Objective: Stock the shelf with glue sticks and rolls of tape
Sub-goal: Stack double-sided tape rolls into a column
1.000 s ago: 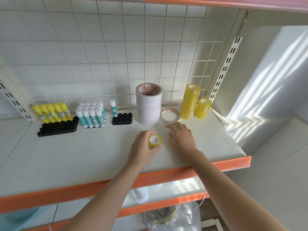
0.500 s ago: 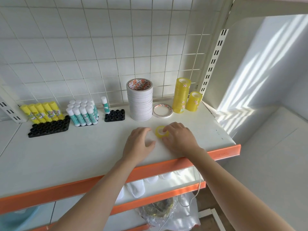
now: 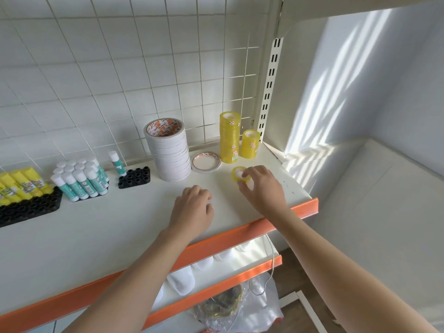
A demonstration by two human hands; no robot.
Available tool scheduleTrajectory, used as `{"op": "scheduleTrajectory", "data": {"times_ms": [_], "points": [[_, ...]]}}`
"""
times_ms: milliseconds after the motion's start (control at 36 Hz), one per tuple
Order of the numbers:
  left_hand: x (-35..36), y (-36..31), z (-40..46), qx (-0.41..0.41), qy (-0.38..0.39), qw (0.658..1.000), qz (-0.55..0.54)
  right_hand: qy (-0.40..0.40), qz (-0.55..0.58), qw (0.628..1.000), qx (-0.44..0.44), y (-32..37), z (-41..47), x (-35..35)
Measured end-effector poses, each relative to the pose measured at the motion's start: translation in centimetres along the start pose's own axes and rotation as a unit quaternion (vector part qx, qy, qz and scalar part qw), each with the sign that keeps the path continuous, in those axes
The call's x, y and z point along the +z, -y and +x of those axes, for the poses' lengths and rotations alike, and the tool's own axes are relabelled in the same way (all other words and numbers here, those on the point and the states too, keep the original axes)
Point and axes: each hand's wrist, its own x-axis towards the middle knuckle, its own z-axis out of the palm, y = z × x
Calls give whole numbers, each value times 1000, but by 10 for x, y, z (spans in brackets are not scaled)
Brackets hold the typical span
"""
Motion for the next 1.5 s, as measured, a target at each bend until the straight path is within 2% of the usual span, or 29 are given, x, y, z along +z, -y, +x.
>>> {"op": "scheduleTrajectory", "data": {"times_ms": [139, 222, 361, 472, 889, 1194, 1500], "points": [[11, -24, 13, 30, -6, 1000, -4, -96, -10, 995, 5, -11, 21, -15], [18, -35, 22, 37, -22, 999, 2, -117, -15, 993, 11, -16, 44, -26], [40, -32, 24, 18, -112, 993, -32, -74, -22, 997, 7, -25, 79, -35], [45, -29, 25, 12, -139, 989, -51, -49, -10, 999, 15, -26, 97, -34], [46, -27, 26, -12, -99, 992, -76, 0, 0, 998, 59, -26, 127, -16], [49, -27, 26, -10, -125, 989, -78, 1, 34, 997, 75, -24, 131, -14], [49, -28, 26, -6, -135, 988, -75, 6, 19, 997, 71, -25, 132, -11]]}}
